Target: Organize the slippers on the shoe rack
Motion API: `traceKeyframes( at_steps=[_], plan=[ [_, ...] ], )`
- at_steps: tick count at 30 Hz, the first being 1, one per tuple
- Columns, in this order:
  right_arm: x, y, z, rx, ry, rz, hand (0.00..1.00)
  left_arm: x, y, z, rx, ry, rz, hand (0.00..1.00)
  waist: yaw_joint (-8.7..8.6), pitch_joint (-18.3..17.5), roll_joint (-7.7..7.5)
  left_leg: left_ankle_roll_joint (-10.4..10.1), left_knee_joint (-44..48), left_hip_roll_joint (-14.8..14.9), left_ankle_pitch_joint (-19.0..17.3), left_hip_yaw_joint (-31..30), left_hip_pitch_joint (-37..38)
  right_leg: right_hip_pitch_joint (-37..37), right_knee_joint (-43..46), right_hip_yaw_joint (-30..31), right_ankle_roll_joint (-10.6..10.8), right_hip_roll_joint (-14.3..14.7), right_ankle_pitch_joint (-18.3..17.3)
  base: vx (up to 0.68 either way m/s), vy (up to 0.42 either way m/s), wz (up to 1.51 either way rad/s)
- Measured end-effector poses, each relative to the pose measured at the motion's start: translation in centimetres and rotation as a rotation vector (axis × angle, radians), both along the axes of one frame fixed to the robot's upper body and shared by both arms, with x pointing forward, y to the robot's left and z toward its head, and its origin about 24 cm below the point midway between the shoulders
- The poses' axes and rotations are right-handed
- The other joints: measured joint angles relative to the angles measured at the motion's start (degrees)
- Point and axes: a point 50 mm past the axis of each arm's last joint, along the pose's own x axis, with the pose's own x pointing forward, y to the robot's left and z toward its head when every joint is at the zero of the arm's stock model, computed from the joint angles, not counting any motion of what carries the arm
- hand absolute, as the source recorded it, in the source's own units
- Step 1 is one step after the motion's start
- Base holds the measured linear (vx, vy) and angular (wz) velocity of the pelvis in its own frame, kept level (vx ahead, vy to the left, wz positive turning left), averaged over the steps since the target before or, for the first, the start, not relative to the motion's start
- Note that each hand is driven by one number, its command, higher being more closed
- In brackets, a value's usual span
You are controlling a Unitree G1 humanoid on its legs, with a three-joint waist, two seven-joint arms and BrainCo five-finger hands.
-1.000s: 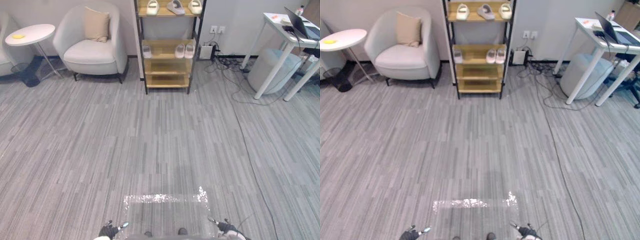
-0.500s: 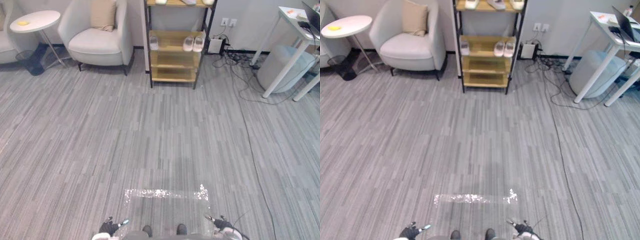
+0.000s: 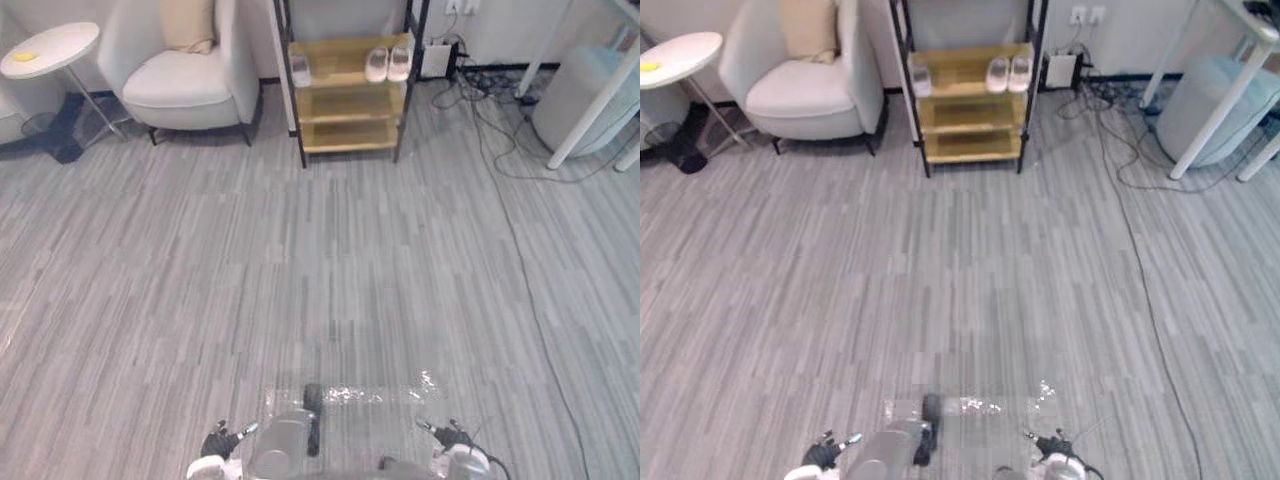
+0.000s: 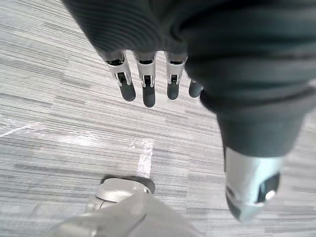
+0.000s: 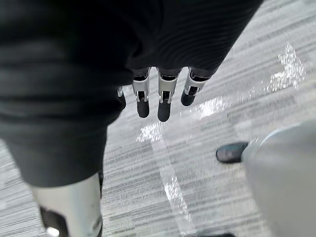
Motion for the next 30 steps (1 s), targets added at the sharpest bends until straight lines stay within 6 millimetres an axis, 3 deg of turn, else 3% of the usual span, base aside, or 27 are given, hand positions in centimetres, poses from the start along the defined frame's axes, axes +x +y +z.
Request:
traceKeyframes(
  at_steps=[2, 3, 4, 6, 7, 8, 10, 11, 12, 14, 16, 17, 18, 19, 20, 21, 22, 23, 24, 25, 26, 27, 28, 29, 30],
  plan=[
    [0.3, 0.3, 0.1, 0.006, -0.013, 0.002, 0.0, 0.1, 0.1, 0.0, 0.002, -0.003, 0.006, 0.0, 0.8, -0.06, -0.63, 1.03, 1.77, 0.0, -1.5, 1.6, 0.73, -1.0, 3.93, 0.6, 0.53, -0.56, -0.29, 0.46, 0.17, -0.39],
    [0.3, 0.7, 0.1, 0.016, -0.017, 0.005, 0.0, -0.1, 0.1, 0.0, 0.002, 0.001, 0.007, 0.0, 1.81, -0.2, -1.22, 2.31, 1.92, -0.5, -3.77, 3.11, 4.33, -2.76, 12.3, 1.79, 1.75, -1.28, -0.07, 0.47, 0.178, -0.5],
    [0.3, 0.8, 0.0, 0.018, -0.016, 0.006, 0.0, -0.1, 0.1, 0.0, 0.002, 0.001, 0.005, 0.0, 1.85, -0.23, -1.27, 2.46, 1.71, -0.54, -4.25, 3.35, 5.29, -3.4, 14.77, 2.0, 2.52, -1.43, 0.28, 0.46, 0.164, -0.42],
    [-0.1, 1.3, -0.1, 0.018, -0.007, 0.05, 0.0, -0.2, 0.3, 0.1, 0.009, 0.001, -0.009, 0.0, 1.72, -0.7, -1.94, 3.25, 0.37, -1.34, -6.94, 3.67, 9.9, -9.61, 31.91, 3.2, 9.47, -2.2, 4.83, 0.39, 0.115, -0.14],
    [-0.4, 1.5, -0.2, 0.025, 0.002, 0.063, 0.0, -0.1, 0.5, 0.1, 0.015, 0.002, -0.014, 0.0, 1.46, -0.69, -2.38, 3.5, -0.22, -1.9, -8.03, 3.31, 12.44, -13.31, 40.94, 3.43, 10.3, -2.73, 6.18, 0.43, 0.076, 0.06],
    [-0.3, 1.3, 0.0, 0.018, -0.015, 0.064, 0.0, -0.1, 0.5, 0.1, 0.016, 0.003, -0.013, 0.0, 0.63, -0.72, -2.57, 3.81, -1.2, -2.37, -9.22, 2.49, 15.68, -17.18, 49.18, 2.2, 7.54, -3.06, 4.57, 0.44, 0.059, 0.17],
    [0.1, 0.9, 0.3, 0.004, -0.039, 0.063, 0.0, -0.1, 0.5, 0.1, 0.014, 0.003, -0.011, 0.0, -0.59, -0.39, -2.16, 4.12, -3.8, -2.19, -9.87, 1.3, 21.2, -20.93, 51.55, -1.67, 3.69, -2.99, 1.53, 0.46, 0.005, 0.27],
    [0.2, 0.6, 0.4, -0.002, -0.044, 0.063, 0.0, 0.0, 0.3, 0.1, 0.009, 0.003, -0.011, 0.0, -1.36, -0.02, -1.46, 4.2, -5.47, -1.53, -9.93, 0.81, 24.08, -22.46, 49.29, -4.49, 1.73, -2.65, -0.24, 0.57, -0.046, 0.36],
    [0.5, 0.5, 0.5, -0.005, -0.053, 0.065, 0.0, 0.4, 0.0, 0.1, -0.005, -0.012, 0.003, 0.0, -1.75, 0.1, -1.08, 4.2, -7.06, 0.23, -9.93, 0.08, 27.6, -24.85, 40.69, -8.37, -0.68, -0.78, -1.33, 0.47, -0.061, 0.31],
    [0.7, 0.5, 0.6, -0.003, -0.061, 0.068, 0.0, 0.8, -0.1, 0.2, -0.012, -0.023, 0.003, 0.0, -2.4, 0.07, -1.0, 4.19, -7.41, 1.72, -9.94, -0.94, 29.03, -26.72, 30.33, -9.74, -1.99, 1.44, 0.44, 0.46, -0.104, 0.47],
    [0.7, 0.5, 0.5, -0.001, -0.05, 0.074, 0.0, 0.8, -0.3, 0.1, -0.022, -0.022, 0.0, 0.0, -3.65, -0.19, -1.5, 3.07, -8.6, 2.39, -10.58, -3.7, 30.83, -26.96, 13.18, -8.91, -2.68, 4.09, 9.31, 0.49, -0.153, 0.62],
    [0.0, 0.7, 0.1, 0.009, -0.027, 0.068, 0.0, 0.7, -0.2, 0.1, -0.022, -0.022, 0.002, 0.0, -3.71, -0.62, -2.57, 1.56, -8.67, 1.48, -11.61, -5.69, 32.38, -27.1, 8.53, -8.45, -4.06, 4.47, 16.57, 0.62, -0.256, 0.41],
    [0.6, -0.2, 0.4, -0.011, -0.042, 0.072, 0.0, 0.5, -1.0, -0.2, -0.048, -0.006, 0.019, 0.0, -3.43, -1.41, -0.12, 0.43, -6.7, 4.51, -13.36, -8.76, 33.93, -27.17, 12.62, -8.6, -6.39, 6.48, 17.19, 0.61, -0.268, 0.3],
    [0.6, -0.1, 0.4, -0.009, -0.04, 0.074, 0.0, 0.3, -1.3, -0.3, -0.057, -0.003, 0.023, 0.0, -3.4, -1.89, 0.46, 0.41, -5.65, 4.92, -13.32, -9.12, 33.44, -27.07, 12.68, -8.97, -6.28, 6.83, 16.12, 0.51, -0.239, 0.21],
    [0.5, -0.2, 0.4, -0.012, -0.041, 0.071, 0.0, 0.3, -2.2, -0.4, -0.083, -0.005, 0.035, 0.0, -3.8, -2.41, 2.12, 0.39, -1.89, 6.07, -13.35, -10.1, 32.39, -25.83, 12.38, -10.21, -6.74, 7.95, 14.62, 0.51, -0.219, 0.25],
    [0.6, -0.5, 0.5, -0.02, -0.05, 0.061, 0.0, 0.3, -2.8, -0.5, -0.104, -0.01, 0.061, 0.0, -3.82, -2.39, 3.77, -0.53, 5.91, 7.23, -12.69, -10.33, 29.48, -23.59, 11.35, -11.61, -7.4, 9.15, 13.05, 0.5, -0.22, 0.29],
    [0.6, -0.6, 0.6, -0.023, -0.052, 0.058, 0.0, 0.3, -3.1, -0.5, -0.119, -0.013, 0.079, 0.0, -3.85, -2.42, 4.27, -1.82, 12.7, 7.77, -11.26, -9.97, 26.67, -22.24, 10.76, -12.19, -7.52, 9.78, 12.04, 0.5, -0.213, 0.32],
    [0.7, -0.7, 0.6, -0.02, -0.056, 0.048, 0.0, 0.5, -3.5, -0.5, -0.136, -0.021, 0.102, 0.0, -3.82, -2.07, 4.72, -2.83, 23.98, 8.76, -6.95, -9.85, 21.92, -19.47, 9.24, -12.49, -8.14, 10.66, 11.19, 0.55, -0.168, 0.27],
    [0.8, -0.1, 0.7, -0.001, -0.073, 0.028, 0.0, 1.2, -3.3, -0.1, -0.129, -0.06, 0.103, 0.0, -3.03, -0.73, 4.91, -3.44, 40.91, 11.73, -6.03, -8.04, 14.29, -12.71, 5.44, -12.73, -9.8, 12.76, 9.55, 0.46, -0.122, 0.19],
    [0.9, 0.0, 0.7, 0.002, -0.074, 0.027, 0.0, 1.3, -3.2, -0.1, -0.127, -0.063, 0.103, 0.0, -2.99, -0.57, 4.75, -3.48, 41.83, 11.92, -6.38, -7.8, 13.62, -12.04, 5.15, -12.76, -10.06, 12.86, 9.33, 0.52, -0.129, 0.1],
    [1.0, 0.9, 0.6, 0.032, -0.083, 0.007, 0.0, 1.8, -2.8, 0.2, -0.114, -0.086, 0.101, 0.0, -2.66, 0.13, 3.59, -3.53, 45.08, 12.39, -8.47, -5.96, 9.91, -8.86, 3.78, -12.78, -10.29, 13.02, 8.35, 0.28, -0.105, 0.06],
    [1.2, 1.6, 0.6, 0.058, -0.091, -0.01, 0.0, 2.2, -2.3, 0.6, -0.099, -0.109, 0.094, 0.0, -2.03, 0.23, 2.08, -2.5, 42.7, 12.0, -10.95, -3.53, 5.05, -5.54, 1.5, -12.56, -9.97, 12.73, 7.61, 0.34, -0.131, 0.03],
    [1.2, 1.9, 0.6, 0.066, -0.091, -0.015, 0.0, 2.4, -2.2, 0.7, -0.097, -0.117, 0.094, 0.0, -1.72, 0.33, 1.85, -1.99, 40.17, 11.68, -11.79, -2.69, 3.95, -4.46, 0.82, -12.33, -9.43, 12.63, 7.52, 0.33, -0.106, -0.03],
    [1.2, 2.1, 0.6, 0.077, -0.091, -0.033, 0.0, 2.6, -2.2, 0.8, -0.099, -0.13, 0.099, 0.0, -1.21, 0.35, 1.58, -1.77, 32.53, 10.37, -12.66, -1.87, 1.83, -2.65, -0.45, -11.92, -8.94, 12.34, 7.09, 0.34, -0.02, -0.16],
    [1.3, 2.0, 0.6, 0.079, -0.093, -0.042, 0.0, 2.8, -2.4, 0.9, -0.107, -0.138, 0.103, 0.0, -0.5, 0.54, 1.88, -1.7, 18.53, 7.64, -11.63, -1.76, 0.31, -1.12, -1.33, -11.14, -8.54, 11.35, 5.78, 0.37, 0.031, -0.15]
  ],
)
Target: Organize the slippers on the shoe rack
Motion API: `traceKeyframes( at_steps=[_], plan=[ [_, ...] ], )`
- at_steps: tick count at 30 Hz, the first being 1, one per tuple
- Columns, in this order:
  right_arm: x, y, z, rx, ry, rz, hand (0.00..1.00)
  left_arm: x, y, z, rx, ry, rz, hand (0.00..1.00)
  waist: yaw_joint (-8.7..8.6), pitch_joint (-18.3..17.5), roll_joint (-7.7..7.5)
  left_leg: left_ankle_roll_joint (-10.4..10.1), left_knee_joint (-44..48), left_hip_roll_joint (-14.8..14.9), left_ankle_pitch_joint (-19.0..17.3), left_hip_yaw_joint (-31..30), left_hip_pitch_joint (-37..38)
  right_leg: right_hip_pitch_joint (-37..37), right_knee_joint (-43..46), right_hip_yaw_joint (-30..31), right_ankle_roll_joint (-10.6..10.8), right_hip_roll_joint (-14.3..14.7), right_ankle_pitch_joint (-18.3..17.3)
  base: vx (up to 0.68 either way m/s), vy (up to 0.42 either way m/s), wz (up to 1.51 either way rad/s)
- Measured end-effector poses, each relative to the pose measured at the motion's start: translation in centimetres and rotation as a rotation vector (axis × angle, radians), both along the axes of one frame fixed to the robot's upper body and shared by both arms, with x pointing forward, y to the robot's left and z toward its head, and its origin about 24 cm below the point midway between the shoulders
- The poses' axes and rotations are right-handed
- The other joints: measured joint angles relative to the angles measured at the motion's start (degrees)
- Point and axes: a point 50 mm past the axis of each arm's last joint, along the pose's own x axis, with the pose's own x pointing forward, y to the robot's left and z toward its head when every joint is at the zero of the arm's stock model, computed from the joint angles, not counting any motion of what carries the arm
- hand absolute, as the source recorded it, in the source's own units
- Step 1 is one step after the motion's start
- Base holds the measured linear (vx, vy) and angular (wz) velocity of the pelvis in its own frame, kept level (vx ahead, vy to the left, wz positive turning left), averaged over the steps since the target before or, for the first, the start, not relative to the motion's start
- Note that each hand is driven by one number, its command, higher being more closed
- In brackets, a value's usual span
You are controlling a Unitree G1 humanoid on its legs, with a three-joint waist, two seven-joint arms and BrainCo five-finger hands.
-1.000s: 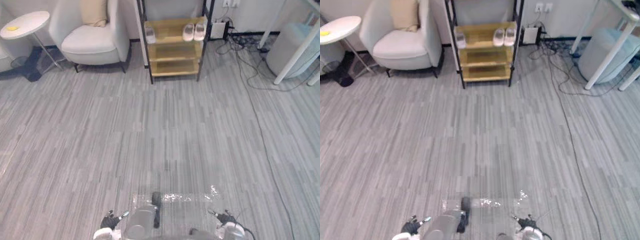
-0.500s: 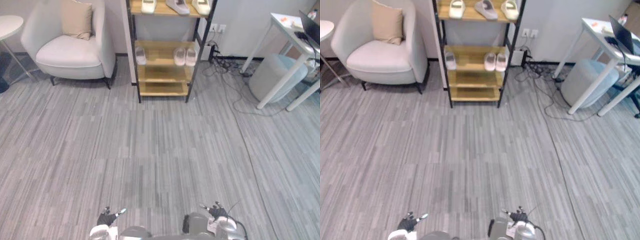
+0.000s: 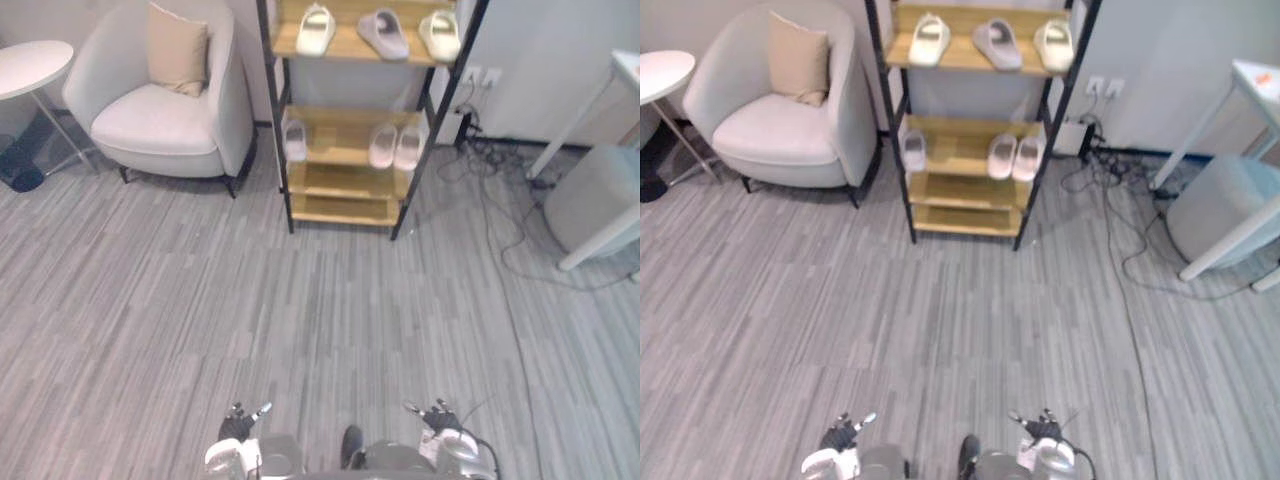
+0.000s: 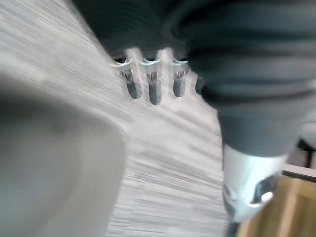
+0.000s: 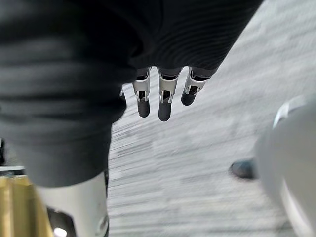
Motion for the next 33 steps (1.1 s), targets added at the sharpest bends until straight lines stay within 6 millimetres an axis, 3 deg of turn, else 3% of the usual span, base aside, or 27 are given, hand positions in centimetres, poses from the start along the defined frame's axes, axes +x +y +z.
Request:
traceKeyframes(
  at_steps=[1, 2, 4, 5, 7, 9, 10, 11, 12, 14, 16, 17, 18, 20, 22, 23, 24, 25, 26, 27, 29, 30, 31, 33],
  plan=[
    [0.0, -0.1, 0.0, -0.004, 0.0, -0.001, 0.0, 0.0, 0.0, 0.0, -0.003, -0.001, 0.003, 0.0, 0.18, 0.08, -0.08, -0.02, -4.14, -0.85, 1.05, -0.2, -0.33, 0.4, -0.21, 0.34, 0.02, -0.34, -0.61, 0.38, 0.11, -0.22],
    [0.1, -0.3, 0.0, -0.011, 0.001, -0.001, 0.0, 0.0, -0.2, 0.0, -0.016, -0.005, 0.016, 0.0, 0.56, 0.19, 0.02, -0.32, -13.59, -2.53, 6.81, -0.18, -0.71, 1.7, -0.82, 1.37, 0.93, -1.23, -1.56, 0.33, 0.12, -0.32],
    [0.1, -0.4, 0.0, -0.015, 0.004, 0.0, 0.0, -0.2, -0.2, -0.1, -0.023, -0.001, 0.034, 0.0, 1.97, -0.38, 0.01, -1.23, -21.49, -3.43, 16.02, 1.85, 1.59, 3.26, -1.67, 4.03, 2.69, -2.65, -2.75, 0.53, 0.195, -0.52],
    [0.3, -0.5, 0.0, -0.017, 0.007, 0.005, 0.0, -0.4, -0.3, -0.3, -0.028, 0.011, 0.031, 0.0, 2.03, -0.76, 0.46, 1.42, -21.55, -4.12, 18.55, 2.67, 2.55, 4.21, -1.98, 5.2, 4.24, -3.44, -3.64, 0.64, 0.21, -0.36],
    [0.2, -0.2, -0.1, -0.008, 0.019, 0.009, 0.0, 0.0, 0.0, -0.1, -0.021, 0.002, 0.03, 0.0, 2.12, -0.53, -1.1, 4.3, -18.0, -5.28, 15.47, 4.5, 2.65, 4.55, -0.07, 6.54, 4.79, -5.51, -4.1, 0.52, 0.163, -0.19],
    [0.1, 0.2, -0.2, 0.003, 0.019, 0.012, 0.0, -0.2, 0.5, -0.1, -0.007, 0.01, 0.024, 0.0, 2.4, -0.91, -1.76, 4.98, -17.83, -5.4, 11.96, 5.88, 6.04, 1.32, 11.48, 9.08, 6.98, -6.2, -4.98, 0.44, 0.174, -0.32],
    [-0.2, 0.4, -0.3, 0.012, 0.024, 0.016, 0.0, -0.2, 0.5, -0.2, -0.002, 0.017, 0.004, 0.0, 2.17, -1.19, -2.28, 5.34, -19.0, -5.98, 10.6, 6.09, 8.69, -1.87, 21.52, 9.17, 10.23, -6.82, -4.63, 0.59, 0.196, -0.13],
    [-1.1, 0.6, -0.6, 0.02, 0.044, 0.019, 0.0, -0.3, 0.4, -0.3, 0.006, 0.037, -0.033, 0.0, 1.14, -1.22, -3.17, 5.68, -21.26, -7.52, 8.4, 5.53, 14.24, -8.02, 39.19, 7.28, 14.09, -9.95, -1.36, 0.42, 0.12, 0.01],
    [-1.3, 0.6, -0.6, 0.021, 0.048, 0.018, 0.0, -0.4, 0.5, -0.4, 0.007, 0.042, -0.037, 0.0, 0.97, -1.36, -3.43, 5.68, -21.57, -7.87, 7.85, 5.35, 15.48, -9.18, 42.54, 6.6, 13.51, -10.76, -1.46, 0.44, 0.088, 0.15],
    [-1.2, 0.2, -0.4, -0.002, 0.024, 0.031, 0.0, -0.8, 0.4, -0.6, 0.011, 0.068, -0.063, 0.0, -0.99, -1.84, -3.48, 6.1, -23.19, -8.26, 5.49, 3.64, 21.95, -14.6, 50.47, 0.95, 9.25, -13.68, -3.83, 0.41, 0.048, 0.38],
    [-1.2, -0.1, -0.4, -0.001, 0.022, 0.01, 0.0, -0.5, 0.3, -0.7, 0.011, 0.08, -0.081, 0.0, -1.75, -1.78, -3.57, 6.13, -25.68, -7.63, 5.45, 1.61, 25.77, -16.77, 44.66, -3.17, 7.46, -13.83, -6.12, 0.51, -0.014, 0.68],
    [-0.8, -0.5, -0.2, -0.004, 0.013, 0.001, 0.0, -0.5, 0.0, -0.7, 0.007, 0.082, -0.09, 0.0, -2.55, -1.67, -2.99, 5.46, -27.59, -6.27, 5.07, 0.01, 28.4, -18.88, 34.87, -5.47, 6.76, -12.21, -6.19, 0.57, -0.057, 0.69],
    [-0.6, -0.6, -0.1, -0.007, 0.008, 0.003, 0.0, -0.3, -0.1, -0.7, 0.005, 0.078, -0.091, 0.0, -2.78, -1.43, -2.58, 4.65, -27.71, -5.61, 4.6, -0.48, 28.97, -19.64, 31.15, -5.74, 6.43, -11.28, -5.73, 0.5, -0.062, 0.52],
    [-0.2, -0.9, 0.0, -0.015, 0.0, 0.006, 0.0, -0.8, -0.1, -0.9, 0.005, 0.098, -0.091, 0.0, -2.81, -1.26, -2.33, 2.49, -28.41, -4.15, 3.33, -0.46, 30.99, -22.27, 18.22, -5.22, 5.44, -8.41, -0.49, 0.33, -0.069, 0.23],
    [-0.7, -0.9, -0.3, -0.012, 0.024, 0.01, 0.0, -1.5, 0.5, -1.0, 0.023, 0.116, -0.093, 0.0, -2.75, -1.2, -3.63, -0.21, -28.81, -4.82, 1.62, -0.67, 34.13, -21.99, 4.86, -4.26, 2.67, -6.44, 11.18, 0.52, -0.154, 0.2],
    [-1.3, -0.7, -0.6, -0.004, 0.049, 0.01, 0.0, -1.8, 1.2, -1.0, 0.041, 0.122, -0.092, 0.0, -2.8, -1.45, -5.57, -0.89, -28.81, -6.5, 1.04, -1.81, 35.74, -22.01, 3.81, -3.53, 0.97, -7.41, 17.31, 0.57, -0.225, 0.08],
    [-0.8, -1.7, -0.3, -0.03, 0.039, 0.014, 0.0, -1.7, 0.7, -1.1, 0.026, 0.128, -0.087, 0.0, -2.84, -0.83, -3.07, -1.15, -28.37, -4.69, 0.38, -2.44, 37.63, -22.14, 7.79, -3.82, -0.28, -5.9, 17.36, 0.54, -0.218, 0.14],
    [-0.8, -2.1, -0.2, -0.04, 0.04, 0.012, 0.0, -1.7, 0.3, -1.2, 0.015, 0.129, -0.085, 0.0, -3.04, -1.34, -2.22, -1.37, -27.25, -3.65, 0.52, -2.87, 36.91, -21.86, 7.8, -3.68, -0.42, -5.28, 14.18, 0.61, -0.269, -0.03],
    [-0.9, -2.5, -0.2, -0.05, 0.043, 0.011, 0.0, -1.8, 0.0, -1.3, 0.007, 0.132, -0.082, 0.0, -3.02, -1.84, -0.53, -1.24, -26.32, -2.23, 0.57, -3.55, 36.92, -21.53, 7.89, -4.4, -0.8, -3.55, 12.85, 0.46, -0.201, 0.06],
    [-1.0, -2.5, -0.3, -0.048, 0.05, 0.01, 0.0, -1.9, -0.2, -1.3, 0.001, 0.134, -0.076, 0.0, -3.08, -1.78, 0.2, -1.25, -24.91, -0.88, 0.59, -4.14, 36.83, -20.75, 7.93, -5.08, -1.18, -2.38, 11.75, 0.56, -0.277, 0.08],
    [-1.6, -2.7, -0.5, -0.043, 0.064, -0.016, 0.0, -2.2, -0.8, -1.5, -0.028, 0.138, -0.037, 0.0, -3.26, -1.44, 0.89, -1.76, -10.8, 1.41, 1.01, -5.93, 32.39, -16.22, 5.48, -6.77, -1.21, 0.24, 9.08, 0.45, -0.232, 0.3],
    [-1.8, -2.7, -0.5, -0.047, 0.067, -0.014, 0.0, -2.0, -0.6, -1.4, -0.031, 0.123, -0.014, 0.0, -3.15, -1.32, 1.04, -2.47, -1.26, 2.41, 3.18, -5.92, 28.39, -14.16, 3.87, -7.23, -1.54, 1.26, 8.58, 0.31, -0.13, 0.24],
    [-1.5, -2.6, -0.3, -0.057, 0.056, 0.011, 0.0, -1.8, -0.4, -1.2, -0.027, 0.107, -0.005, 0.0, -2.6, -1.01, 1.22, -2.33, 11.74, 3.89, 7.73, -5.4, 22.41, -10.87, 1.49, -6.69, -2.21, 2.51, 7.91, 0.36, -0.125, 0.13],
    [-1.0, -2.3, -0.3, -0.053, 0.047, 0.023, 0.0, -1.3, -0.2, -0.9, -0.026, 0.081, 0.012, 0.0, -2.16, -0.28, 1.32, -2.08, 22.12, 5.86, 2.38, -2.63, 14.63, -6.58, -0.32, -6.29, -2.72, 3.53, 6.63, 0.33, -0.076, -0.06]
  ],
)
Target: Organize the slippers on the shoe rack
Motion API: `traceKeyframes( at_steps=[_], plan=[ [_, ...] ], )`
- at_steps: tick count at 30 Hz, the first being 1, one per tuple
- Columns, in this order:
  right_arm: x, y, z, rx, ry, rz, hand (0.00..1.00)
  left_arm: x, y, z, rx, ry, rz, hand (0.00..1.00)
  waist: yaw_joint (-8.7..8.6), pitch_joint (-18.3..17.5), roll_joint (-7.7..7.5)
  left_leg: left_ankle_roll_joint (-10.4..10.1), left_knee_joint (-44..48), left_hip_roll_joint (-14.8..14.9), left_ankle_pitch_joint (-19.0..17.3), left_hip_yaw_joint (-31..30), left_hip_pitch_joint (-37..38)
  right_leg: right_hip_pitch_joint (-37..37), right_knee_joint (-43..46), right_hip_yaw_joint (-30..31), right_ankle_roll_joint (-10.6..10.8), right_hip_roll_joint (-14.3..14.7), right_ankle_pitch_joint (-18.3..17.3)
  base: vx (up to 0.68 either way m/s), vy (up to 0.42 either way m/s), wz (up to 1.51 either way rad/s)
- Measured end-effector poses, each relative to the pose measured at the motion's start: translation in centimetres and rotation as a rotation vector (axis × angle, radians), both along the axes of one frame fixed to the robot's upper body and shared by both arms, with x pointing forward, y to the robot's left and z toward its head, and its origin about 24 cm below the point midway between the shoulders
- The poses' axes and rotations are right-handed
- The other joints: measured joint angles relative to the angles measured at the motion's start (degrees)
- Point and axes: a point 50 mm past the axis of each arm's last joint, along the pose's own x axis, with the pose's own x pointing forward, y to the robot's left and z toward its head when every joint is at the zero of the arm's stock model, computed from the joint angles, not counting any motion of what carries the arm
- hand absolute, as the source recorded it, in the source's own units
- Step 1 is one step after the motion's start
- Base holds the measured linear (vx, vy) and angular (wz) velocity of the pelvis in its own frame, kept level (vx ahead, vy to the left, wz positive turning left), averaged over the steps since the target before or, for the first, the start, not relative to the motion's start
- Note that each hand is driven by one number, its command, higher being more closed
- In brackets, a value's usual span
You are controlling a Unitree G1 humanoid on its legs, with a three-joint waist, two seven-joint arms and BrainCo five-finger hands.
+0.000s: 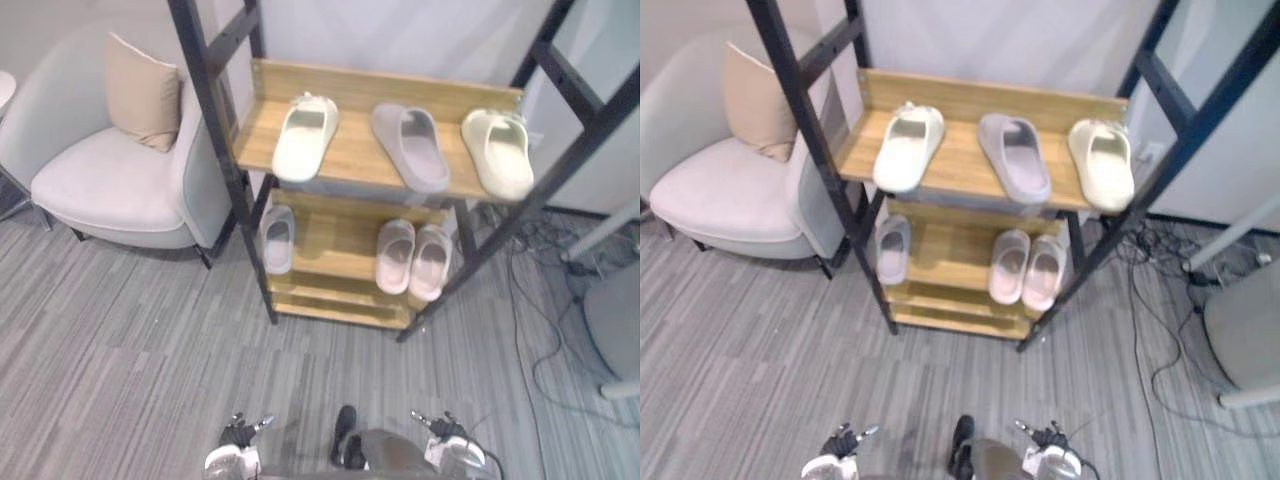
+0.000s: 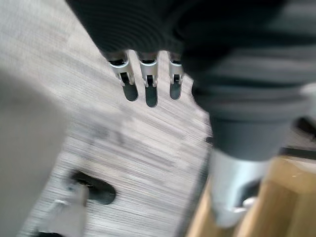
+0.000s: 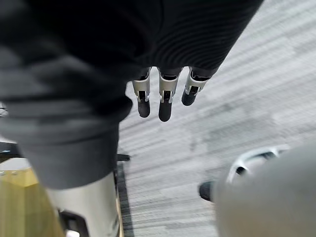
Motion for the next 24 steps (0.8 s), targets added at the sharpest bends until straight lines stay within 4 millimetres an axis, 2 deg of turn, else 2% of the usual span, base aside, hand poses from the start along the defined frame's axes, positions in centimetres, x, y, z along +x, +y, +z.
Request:
traceKeyframes(
  at_steps=[1, 2, 4, 5, 6, 7, 8, 9, 16, 17, 18, 19, 20, 21, 22, 24],
  plan=[
    [0.1, 0.4, -0.1, 0.012, 0.001, -0.003, 0.0, 0.3, 0.3, 0.2, 0.007, -0.018, 0.005, 0.0, 0.64, 0.23, -0.46, 0.89, -3.65, -0.81, -4.21, 2.85, -3.85, 2.59, -0.94, 0.88, 0.49, -0.47, -0.1, 0.23, -0.038, -0.25],
    [0.0, 0.6, -0.1, 0.015, 0.002, -0.003, 0.0, 0.4, 0.2, 0.2, 0.006, -0.021, 0.002, 0.0, 1.13, 0.3, -0.66, 0.92, -6.53, -1.35, -4.97, 3.34, -4.36, 3.24, -1.06, 1.37, 0.76, -0.69, -0.3, 0.26, -0.017, -0.42],
    [0.4, 0.8, 0.0, 0.017, -0.005, -0.006, 0.0, 0.8, -0.1, 0.4, 0.003, -0.042, -0.005, 0.0, 2.02, 0.39, -0.56, 1.0, -19.42, -3.45, -5.61, 3.78, -5.98, 5.2, -1.94, 3.24, 1.6, -1.62, -1.27, 0.25, 0.075, -0.39],
    [0.4, 1.0, 0.0, 0.022, -0.006, -0.007, 0.0, 0.9, -0.1, 0.5, 0.001, -0.047, -0.001, 0.0, 2.14, 0.42, -0.58, 1.13, -28.23, -5.08, -4.19, 3.34, -6.53, 5.93, -1.79, 4.32, 2.47, -2.67, -2.03, 0.32, 0.156, -0.38],
    [0.3, 1.2, -0.1, 0.025, -0.001, -0.009, 0.0, 0.8, -0.2, 0.4, -0.003, -0.047, 0.005, 0.0, 2.36, 0.42, -0.66, 0.94, -33.24, -6.39, 0.77, 2.4, -6.16, 6.46, -1.3, 5.2, 3.38, -3.65, -2.77, 0.27, 0.149, -0.41],
    [0.2, 1.3, -0.1, 0.025, 0.001, -0.008, 0.0, 0.6, -0.2, 0.4, -0.004, -0.042, 0.01, 0.0, 2.56, 0.18, -0.58, 1.74, -36.1, -7.19, 4.8, 2.4, -4.7, 7.05, -1.17, 6.29, 4.28, -4.08, -3.32, 0.31, 0.151, -0.29],
    [0.2, 1.5, -0.1, 0.031, 0.001, -0.007, 0.0, 0.5, -0.2, 0.3, -0.005, -0.036, 0.006, 0.0, 2.5, -0.35, -0.79, 2.45, -38.02, -8.46, 5.28, 3.34, -2.98, 7.96, -1.21, 7.13, 5.14, -5.39, -3.77, 0.35, 0.151, -0.21],
    [-0.1, 1.4, -0.2, 0.029, 0.008, -0.011, 0.0, 0.6, -0.1, 0.3, -0.004, -0.037, 0.004, 0.0, 2.43, -0.36, -1.58, 2.98, -38.22, -9.28, 5.1, 4.31, -2.36, 8.47, -1.42, 7.47, 5.78, -6.41, -4.14, 0.34, 0.148, -0.1],
    [-0.3, 1.7, -0.4, 0.034, 0.021, 0.006, 0.0, 0.3, 0.8, 0.2, 0.019, -0.01, -0.036, 0.0, 2.77, -2.11, -3.97, 4.58, -39.74, -11.24, 3.99, 5.21, 2.42, 11.63, -1.72, 9.74, 7.25, -8.48, -4.69, 0.18, 0.08, -0.11],
    [-0.3, 1.7, -0.4, 0.027, 0.028, 0.027, 0.0, 0.3, 0.9, 0.2, 0.014, -0.009, -0.042, 0.0, 2.93, -2.28, -4.06, 5.04, -39.88, -11.28, 3.33, 5.32, 2.54, 11.0, -0.59, 10.09, 8.11, -8.63, -5.23, 0.06, 0.022, -0.29],
    [-0.4, 1.5, -0.5, 0.027, 0.036, 0.035, 0.0, 0.2, 0.8, 0.1, 0.01, -0.007, -0.045, 0.0, 3.06, -2.36, -3.75, 5.13, -40.56, -11.11, 2.33, 5.3, 3.27, 10.04, 1.86, 10.5, 9.58, -8.63, -6.28, 0.05, 0.046, -0.46],
    [-0.6, 1.6, -0.6, 0.031, 0.051, 0.052, 0.0, 0.2, 0.6, 0.0, 0.004, -0.001, -0.052, 0.0, 3.18, -1.82, -2.79, 5.26, -42.64, -10.84, 1.25, 5.3, 5.3, 7.31, 9.23, 11.24, 12.05, -8.59, -7.97, 0.01, 0.049, -0.43],
    [-0.5, 1.3, -0.6, 0.023, 0.05, 0.06, 0.0, 0.1, 0.6, 0.0, 0.007, 0.005, -0.062, 0.0, 3.01, -1.51, -2.34, 5.62, -43.64, -10.83, 1.59, 5.67, 7.07, 3.91, 18.12, 11.32, 13.11, -9.26, -8.69, -0.02, 0.063, -0.31],
    [-0.3, 1.0, -0.5, 0.008, 0.042, 0.074, 0.0, 0.0, 0.8, 0.0, 0.013, 0.011, -0.074, 0.0, 2.4, -1.38, -2.45, 5.85, -43.95, -11.06, 1.66, 5.7, 8.42, 1.25, 24.44, 10.86, 13.22, -10.23, -9.7, -0.08, 0.024, 0.15],
    [-1.1, 1.0, -0.7, 0.004, 0.063, 0.085, 0.0, -0.4, 1.1, -0.2, 0.027, 0.033, -0.101, 0.0, 2.04, -2.06, -3.41, 6.05, -44.42, -12.0, 1.54, 5.19, 9.74, -0.75, 28.34, 10.51, 11.53, -12.32, -11.96, -0.08, 0.004, 0.33],
    [-1.4, 1.1, -0.8, 0.001, 0.072, 0.098, 0.0, -0.4, 1.4, -0.1, 0.035, 0.032, -0.097, 0.0, 2.19, -2.39, -4.11, 6.0, -44.67, -12.65, 1.51, 4.51, 9.82, -1.52, 25.01, 10.82, 11.05, -13.33, -11.74, -0.04, -0.032, 0.31]
  ],
)
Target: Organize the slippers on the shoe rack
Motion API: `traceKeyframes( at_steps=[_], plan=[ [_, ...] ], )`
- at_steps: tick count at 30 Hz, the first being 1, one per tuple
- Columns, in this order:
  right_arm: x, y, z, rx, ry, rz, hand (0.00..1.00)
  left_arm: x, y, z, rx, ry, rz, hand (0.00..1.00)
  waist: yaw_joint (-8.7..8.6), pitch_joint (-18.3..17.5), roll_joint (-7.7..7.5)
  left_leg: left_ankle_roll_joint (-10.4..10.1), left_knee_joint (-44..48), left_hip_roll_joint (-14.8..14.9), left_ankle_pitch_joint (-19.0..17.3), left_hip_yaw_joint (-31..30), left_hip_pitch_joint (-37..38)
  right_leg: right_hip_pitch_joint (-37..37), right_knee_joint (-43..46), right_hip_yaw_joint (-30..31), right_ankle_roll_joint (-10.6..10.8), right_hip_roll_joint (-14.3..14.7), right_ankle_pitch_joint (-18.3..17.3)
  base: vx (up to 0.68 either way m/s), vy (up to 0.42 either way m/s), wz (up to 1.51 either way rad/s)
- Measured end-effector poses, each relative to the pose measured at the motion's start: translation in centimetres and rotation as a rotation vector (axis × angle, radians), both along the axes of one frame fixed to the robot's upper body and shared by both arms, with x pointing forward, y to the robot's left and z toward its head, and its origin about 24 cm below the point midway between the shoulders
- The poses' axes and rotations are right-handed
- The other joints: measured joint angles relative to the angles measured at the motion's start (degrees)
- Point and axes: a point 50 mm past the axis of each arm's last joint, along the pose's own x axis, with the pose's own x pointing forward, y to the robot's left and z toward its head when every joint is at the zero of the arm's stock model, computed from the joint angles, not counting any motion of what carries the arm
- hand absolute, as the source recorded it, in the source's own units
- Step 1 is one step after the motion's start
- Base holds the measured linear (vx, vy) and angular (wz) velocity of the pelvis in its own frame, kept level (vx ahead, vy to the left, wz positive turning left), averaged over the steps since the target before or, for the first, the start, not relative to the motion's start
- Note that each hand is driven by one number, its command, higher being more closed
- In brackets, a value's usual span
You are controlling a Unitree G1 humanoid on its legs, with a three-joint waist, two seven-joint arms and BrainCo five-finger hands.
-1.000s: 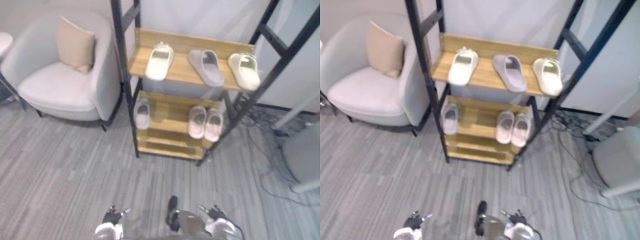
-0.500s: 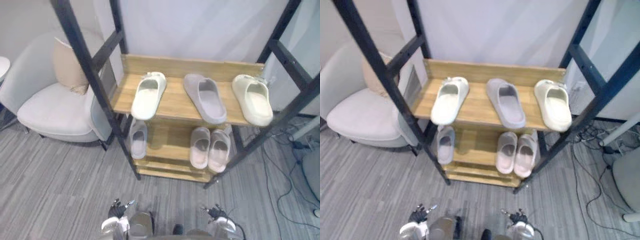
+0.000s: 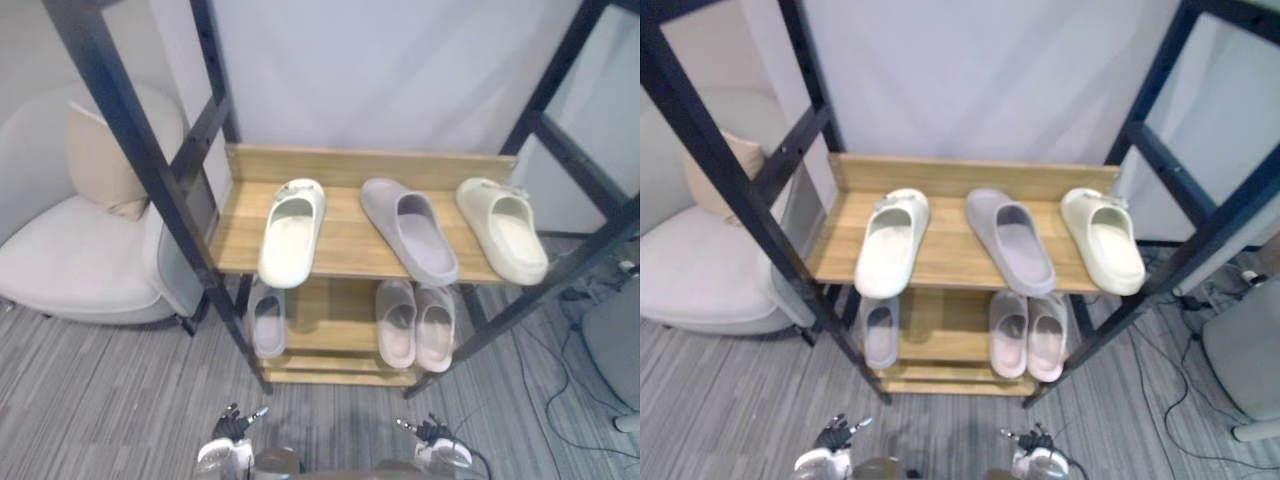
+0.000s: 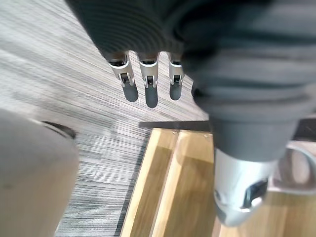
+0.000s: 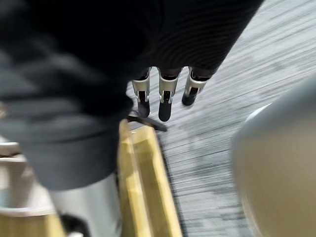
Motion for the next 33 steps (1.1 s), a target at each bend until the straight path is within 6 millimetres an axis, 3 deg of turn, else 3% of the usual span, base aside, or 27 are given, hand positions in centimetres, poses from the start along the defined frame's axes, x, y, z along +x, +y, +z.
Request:
traceKeyframes(
  at_steps=[3, 5, 8, 14, 23, 28, 33],
  plan=[
    [-0.3, 0.0, -0.1, 0.001, 0.011, 0.001, 0.0, -0.1, 0.4, 0.0, 0.007, 0.001, 0.018, 0.0, -0.09, -0.66, -0.96, -0.27, 0.17, -1.51, 0.09, -2.19, -1.81, -0.44, -12.27, 2.18, -0.63, -0.56, 5.6, 0.02, -0.074, 0.35],
    [-0.9, -0.6, -0.3, -0.009, 0.039, -0.009, 0.0, -0.3, -0.3, -0.2, -0.011, 0.007, 0.027, 0.0, -0.19, -1.98, 0.7, -1.17, -0.71, -0.38, 0.65, -3.66, -2.46, 1.01, -17.31, 0.41, -1.11, 0.51, 7.22, 0.09, -0.095, 0.31],
    [-1.1, -0.8, -0.3, -0.011, 0.046, -0.023, 0.0, -0.8, -0.3, -0.3, -0.02, 0.014, 0.06, 0.0, -0.1, -2.65, 1.7, -2.23, -2.25, 0.76, 1.4, -5.6, -2.51, 3.56, -23.02, -1.41, -1.78, 2.11, 10.05, 0.16, -0.087, 0.21],
    [-1.8, -0.7, -0.5, -0.007, 0.063, -0.03, 0.0, -0.8, -0.4, -0.3, -0.022, 0.017, 0.055, 0.0, -0.12, -2.54, 0.78, -2.53, -3.3, 1.1, 1.56, -8.17, -1.18, 8.16, -28.51, -3.87, -2.35, 3.41, 11.37, 0.08, -0.046, 0.2],
    [-1.6, -0.9, -0.4, -0.021, 0.054, -0.026, 0.0, -0.4, -0.7, -0.4, -0.011, 0.034, -0.011, 0.0, -0.59, -2.44, 1.05, -2.12, -3.31, -0.11, 1.81, -8.44, -1.36, 9.31, -31.6, -3.68, -1.82, 2.72, 13.48, -0.02, 0.031, 0.01],
    [-0.3, -1.4, 0.3, -0.076, -0.004, -0.006, 0.0, -0.3, -0.8, -0.4, 0.018, 0.043, -0.061, 0.0, -1.28, -2.5, 1.67, -1.85, -4.7, -0.05, 2.16, -6.69, -1.41, 8.95, -33.56, -1.74, -1.67, 2.72, 14.99, -0.05, 0.026, -0.19],
    [2.8, -3.4, 3.7, -0.184, -0.234, -0.02, 0.0, -0.5, -0.8, -0.4, 0.038, 0.063, -0.095, 0.0, -2.95, -2.62, 2.15, -1.77, -5.11, 0.21, 2.25, -4.89, -1.26, 7.87, -33.83, 0.12, -1.59, 2.9, 15.53, 0.02, 0.022, -0.18]
  ],
)
